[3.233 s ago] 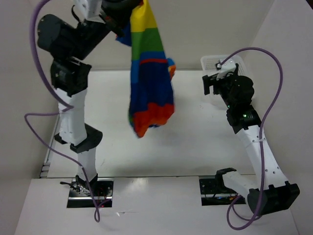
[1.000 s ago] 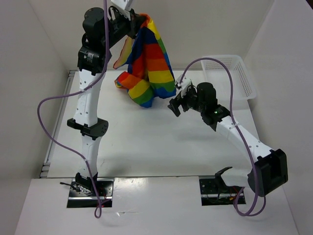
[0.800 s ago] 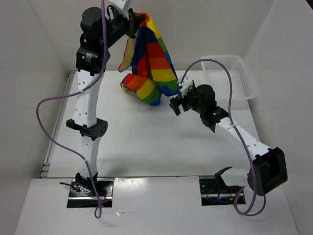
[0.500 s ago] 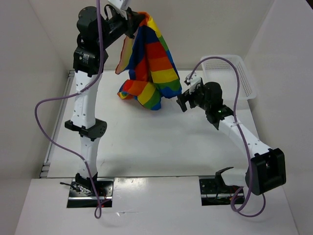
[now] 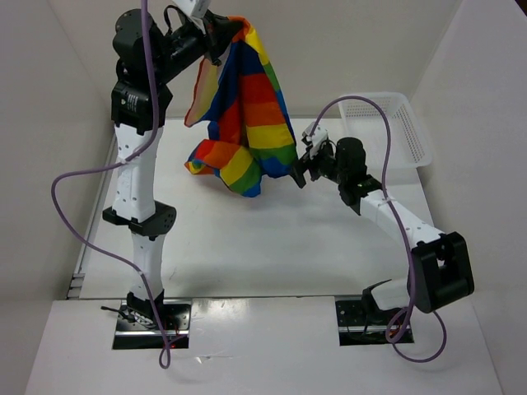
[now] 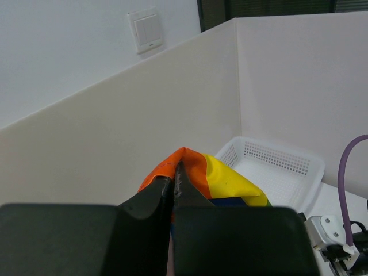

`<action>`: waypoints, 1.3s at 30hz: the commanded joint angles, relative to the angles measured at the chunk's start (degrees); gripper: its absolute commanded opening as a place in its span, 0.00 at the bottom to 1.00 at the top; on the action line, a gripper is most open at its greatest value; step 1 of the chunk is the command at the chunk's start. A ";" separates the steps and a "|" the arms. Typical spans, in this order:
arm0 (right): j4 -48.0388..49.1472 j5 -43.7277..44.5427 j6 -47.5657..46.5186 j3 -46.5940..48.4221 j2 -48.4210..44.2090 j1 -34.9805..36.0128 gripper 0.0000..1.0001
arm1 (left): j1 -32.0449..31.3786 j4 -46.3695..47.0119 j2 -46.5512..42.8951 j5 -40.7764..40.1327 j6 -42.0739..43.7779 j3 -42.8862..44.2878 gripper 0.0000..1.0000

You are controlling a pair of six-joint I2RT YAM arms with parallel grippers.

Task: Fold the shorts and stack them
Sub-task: Flatten the shorts out

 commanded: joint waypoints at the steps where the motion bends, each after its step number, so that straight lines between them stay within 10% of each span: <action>1: 10.36 -5.13 1.62 -0.37 0.56 2.09 0.99 | -0.21 2.97 -3.85 1.39 0.14 1.68 0.00; 6: 6.86 -9.88 1.63 1.47 1.17 4.46 0.96 | -0.21 1.65 -3.85 0.25 0.14 1.68 0.00; 11: 9.49 -7.17 5.41 0.77 1.70 4.99 0.26 | -0.21 2.27 -4.37 -1.06 0.14 1.68 0.00; 15: 9.49 -4.54 6.11 0.77 0.56 4.99 0.00 | -0.21 -0.19 -4.37 -4.40 0.14 1.68 0.00; 22: 10.88 8.73 -0.29 5.95 0.55 3.76 0.00 | 5.93 -5.47 -0.69 -10.12 0.14 1.68 0.00; 34: 6.51 22.36 -16.21 50.84 16.81 0.51 0.00 | 20.70 4.73 -2.78 -9.16 0.14 1.68 0.00; 39: 1.49 21.23 -22.01 41.35 12.53 1.91 0.00 | 23.08 -10.97 -4.46 -1.35 0.14 1.68 0.00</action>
